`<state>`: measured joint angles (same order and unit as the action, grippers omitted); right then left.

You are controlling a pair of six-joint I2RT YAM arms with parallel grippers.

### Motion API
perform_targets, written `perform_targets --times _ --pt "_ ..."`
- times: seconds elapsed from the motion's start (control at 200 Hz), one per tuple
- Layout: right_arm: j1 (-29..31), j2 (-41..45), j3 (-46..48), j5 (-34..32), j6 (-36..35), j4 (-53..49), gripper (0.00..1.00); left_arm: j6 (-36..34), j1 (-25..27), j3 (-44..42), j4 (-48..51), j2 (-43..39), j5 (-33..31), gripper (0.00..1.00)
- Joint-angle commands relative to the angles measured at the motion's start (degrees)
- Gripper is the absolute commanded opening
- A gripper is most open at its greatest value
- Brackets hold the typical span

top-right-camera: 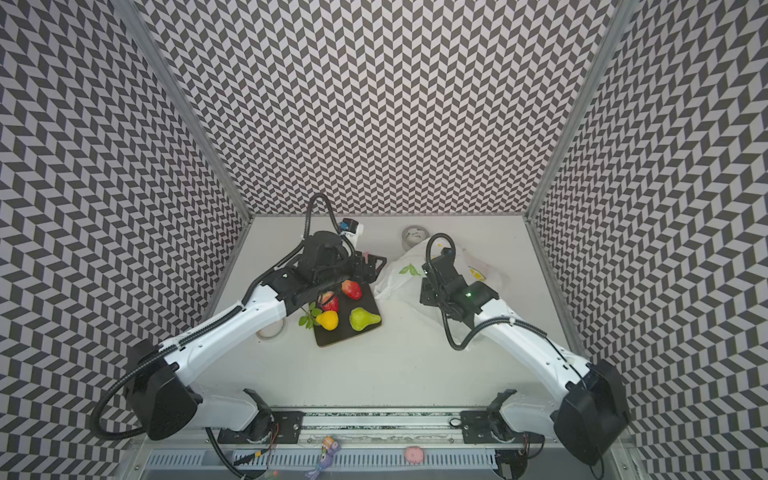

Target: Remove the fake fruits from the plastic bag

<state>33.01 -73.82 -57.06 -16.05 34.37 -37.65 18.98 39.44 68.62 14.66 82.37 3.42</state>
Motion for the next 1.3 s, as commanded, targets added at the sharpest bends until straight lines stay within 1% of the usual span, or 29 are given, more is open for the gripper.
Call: perform_targets --times 0.0,0.08,0.18,0.235,0.34,0.386,0.441,0.556,0.751,0.891,0.936,1.167,1.297 --pt "-2.9 -2.7 2.3 -0.6 -0.2 3.1 0.68 -4.2 0.4 2.6 -2.6 4.8 3.9 0.88" --pt "-5.4 -4.2 3.3 -0.7 -1.4 5.7 0.68 -5.7 0.9 3.3 -3.3 9.1 4.8 0.89" --pt "-7.7 -6.2 4.0 -0.8 -2.6 8.7 0.68 -5.8 1.2 3.3 -6.2 12.8 5.4 0.91" --pt "-8.8 -7.6 4.1 -1.5 -3.0 9.7 0.69 -6.0 1.5 4.4 -6.9 15.3 5.5 0.92" --pt "-11.2 -10.6 4.3 -0.9 -3.7 10.7 0.72 -6.2 2.0 7.5 -6.6 22.0 7.9 0.93" --pt "-12.1 -12.1 4.2 -0.5 -4.1 10.7 0.73 -6.1 2.1 9.2 -5.8 24.6 9.1 0.93" --pt "-12.9 -13.2 4.6 -0.7 -4.7 11.5 0.73 -6.0 2.3 10.5 -5.7 26.4 10.0 0.9" --pt "-14.5 -13.8 5.5 -0.7 -5.6 13.3 0.73 -5.2 2.9 10.5 -8.8 27.3 11.3 0.74" --pt "-18.6 -14.4 6.4 0.4 -5.7 16.8 0.73 -4.7 4.4 10.7 -9.4 29.7 13.6 0.33" --pt "-21.0 -14.7 6.5 1.0 -3.4 19.5 0.73 -4.7 5.4 10.2 -10.3 29.7 14.5 0.07" --pt "-21.7 -15.0 6.6 1.2 -2.4 20.5 0.73 -4.6 5.6 10.3 -10.4 29.8 14.7 0.0" --pt "-24.3 -17.3 5.4 -0.2 0.1 24.5 0.73 -4.2 6.8 10.2 -11.1 28.9 15.6 0.0" --pt "-26.8 -19.5 4.4 1.0 0.3 26.8 0.73 -3.9 7.3 9.4 -11.9 27.9 16.1 0.0"
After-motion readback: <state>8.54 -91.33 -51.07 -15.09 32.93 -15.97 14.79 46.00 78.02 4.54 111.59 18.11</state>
